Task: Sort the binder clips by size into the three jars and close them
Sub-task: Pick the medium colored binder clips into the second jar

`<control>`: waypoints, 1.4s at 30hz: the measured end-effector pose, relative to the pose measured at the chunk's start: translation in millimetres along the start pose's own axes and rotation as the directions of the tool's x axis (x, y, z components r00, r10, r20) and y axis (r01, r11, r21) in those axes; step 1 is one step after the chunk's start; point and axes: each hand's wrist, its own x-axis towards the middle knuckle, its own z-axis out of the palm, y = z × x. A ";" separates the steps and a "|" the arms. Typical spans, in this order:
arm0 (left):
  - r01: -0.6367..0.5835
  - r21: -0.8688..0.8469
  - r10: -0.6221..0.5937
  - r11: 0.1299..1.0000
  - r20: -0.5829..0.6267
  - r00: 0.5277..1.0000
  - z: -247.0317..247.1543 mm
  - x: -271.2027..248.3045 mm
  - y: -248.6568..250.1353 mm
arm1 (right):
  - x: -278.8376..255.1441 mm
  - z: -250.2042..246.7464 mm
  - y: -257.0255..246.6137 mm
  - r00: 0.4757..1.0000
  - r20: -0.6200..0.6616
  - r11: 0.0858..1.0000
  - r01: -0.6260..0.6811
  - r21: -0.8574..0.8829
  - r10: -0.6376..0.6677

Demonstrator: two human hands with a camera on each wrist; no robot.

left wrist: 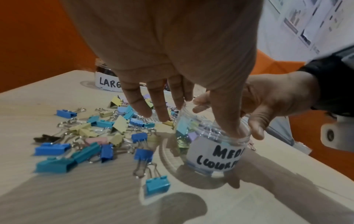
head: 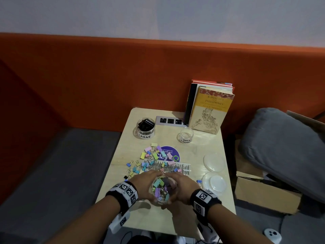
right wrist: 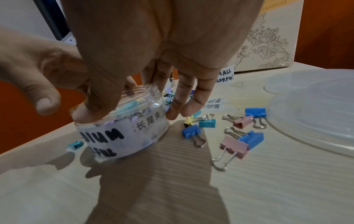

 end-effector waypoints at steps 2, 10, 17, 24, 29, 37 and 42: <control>-0.007 0.015 0.008 1.000 -0.004 1.000 -1.8 0.5 -2.4 | 4.2 3.3 -7.3 1.000 -0.001 1.000 0.005 0.005 -0.005; -0.057 0.081 0.057 0.995 0.006 0.998 -6.3 0.1 -13.2 | 8.2 12.6 -23.8 0.998 -0.042 0.999 -0.045 0.025 0.046; -0.055 0.118 0.056 0.992 -0.001 0.998 -6.6 4.7 -14.5 | 1.0 18.6 -29.1 0.996 -0.060 0.997 -0.063 0.040 0.066; -0.063 0.147 0.064 0.987 0.000 0.998 -8.5 -0.5 -22.2 | 1.5 5.6 -30.4 0.995 0.049 0.995 -0.092 0.035 0.090; -0.017 0.042 0.018 0.999 -0.004 1.000 -5.5 -4.0 -26.6 | 11.8 -17.2 -7.7 0.957 -0.112 0.963 -0.268 0.012 0.268; 0.028 -0.045 -0.028 0.999 -0.005 1.000 -5.7 -6.7 -26.6 | 51.8 -27.9 -7.3 0.981 -0.140 0.954 -0.163 -0.252 0.131; 0.030 -0.060 -0.030 0.998 0.006 1.000 -6.7 -8.3 -27.0 | 60.6 -16.9 -4.4 0.973 -0.118 0.923 -0.225 -0.312 0.198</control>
